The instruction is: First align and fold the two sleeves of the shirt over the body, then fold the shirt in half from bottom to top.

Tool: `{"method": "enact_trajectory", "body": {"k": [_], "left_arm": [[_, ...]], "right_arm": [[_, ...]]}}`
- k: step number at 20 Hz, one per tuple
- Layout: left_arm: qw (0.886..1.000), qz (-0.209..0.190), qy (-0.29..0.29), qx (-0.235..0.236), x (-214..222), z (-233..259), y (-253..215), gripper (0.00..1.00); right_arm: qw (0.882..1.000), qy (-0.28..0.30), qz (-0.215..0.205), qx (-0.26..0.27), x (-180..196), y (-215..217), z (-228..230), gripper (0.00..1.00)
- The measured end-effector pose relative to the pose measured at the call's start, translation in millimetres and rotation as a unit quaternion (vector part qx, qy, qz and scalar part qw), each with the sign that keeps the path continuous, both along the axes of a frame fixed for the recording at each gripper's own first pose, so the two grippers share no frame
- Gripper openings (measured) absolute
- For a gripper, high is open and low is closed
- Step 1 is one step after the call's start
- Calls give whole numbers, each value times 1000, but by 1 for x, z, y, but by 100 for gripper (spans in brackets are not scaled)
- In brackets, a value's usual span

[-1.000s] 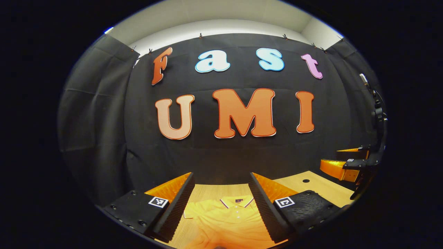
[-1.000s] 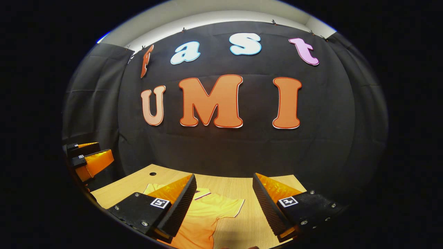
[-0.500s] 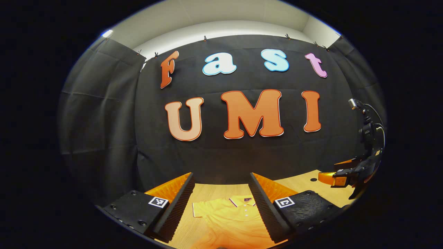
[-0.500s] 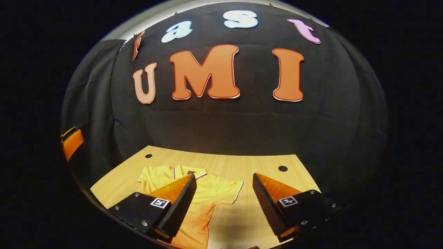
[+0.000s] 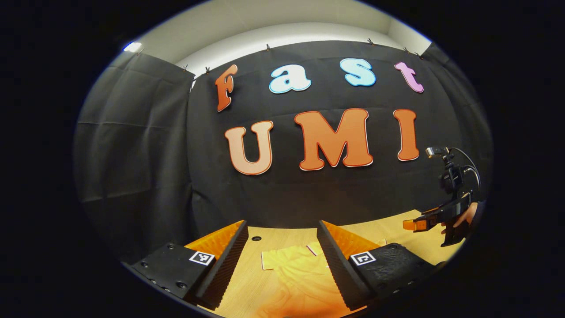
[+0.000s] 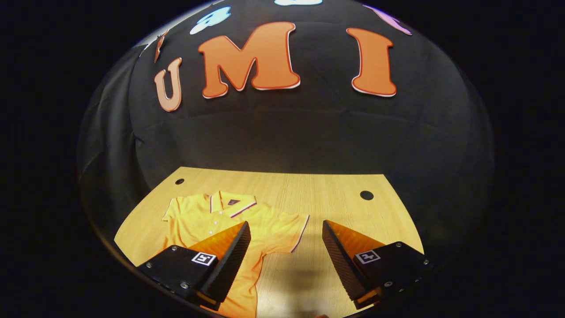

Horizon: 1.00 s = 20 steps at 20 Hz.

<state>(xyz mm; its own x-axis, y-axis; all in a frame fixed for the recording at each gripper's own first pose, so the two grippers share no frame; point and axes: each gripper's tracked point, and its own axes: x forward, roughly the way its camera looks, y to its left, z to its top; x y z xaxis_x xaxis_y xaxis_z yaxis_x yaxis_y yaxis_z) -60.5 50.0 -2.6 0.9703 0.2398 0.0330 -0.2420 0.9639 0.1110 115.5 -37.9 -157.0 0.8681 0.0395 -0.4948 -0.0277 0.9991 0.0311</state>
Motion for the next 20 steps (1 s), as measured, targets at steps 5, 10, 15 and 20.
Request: {"method": "enact_trajectory", "body": {"k": [5,10,15,20], "left_arm": [[999,30,15,6,-11,-4,9,96],[997,65,35,9,-18,-16,21,95],[994,95,58,1,-25,-32,34,96],[991,109,74,-3,-23,-41,35,96]], "right_arm": [[995,96,9,16,28,6,-50,99],[986,168,14,-8,61,3,-90,99],[970,243,-2,-1,85,-4,-130,98],[951,309,-20,-5,98,-13,-169,90]]}}
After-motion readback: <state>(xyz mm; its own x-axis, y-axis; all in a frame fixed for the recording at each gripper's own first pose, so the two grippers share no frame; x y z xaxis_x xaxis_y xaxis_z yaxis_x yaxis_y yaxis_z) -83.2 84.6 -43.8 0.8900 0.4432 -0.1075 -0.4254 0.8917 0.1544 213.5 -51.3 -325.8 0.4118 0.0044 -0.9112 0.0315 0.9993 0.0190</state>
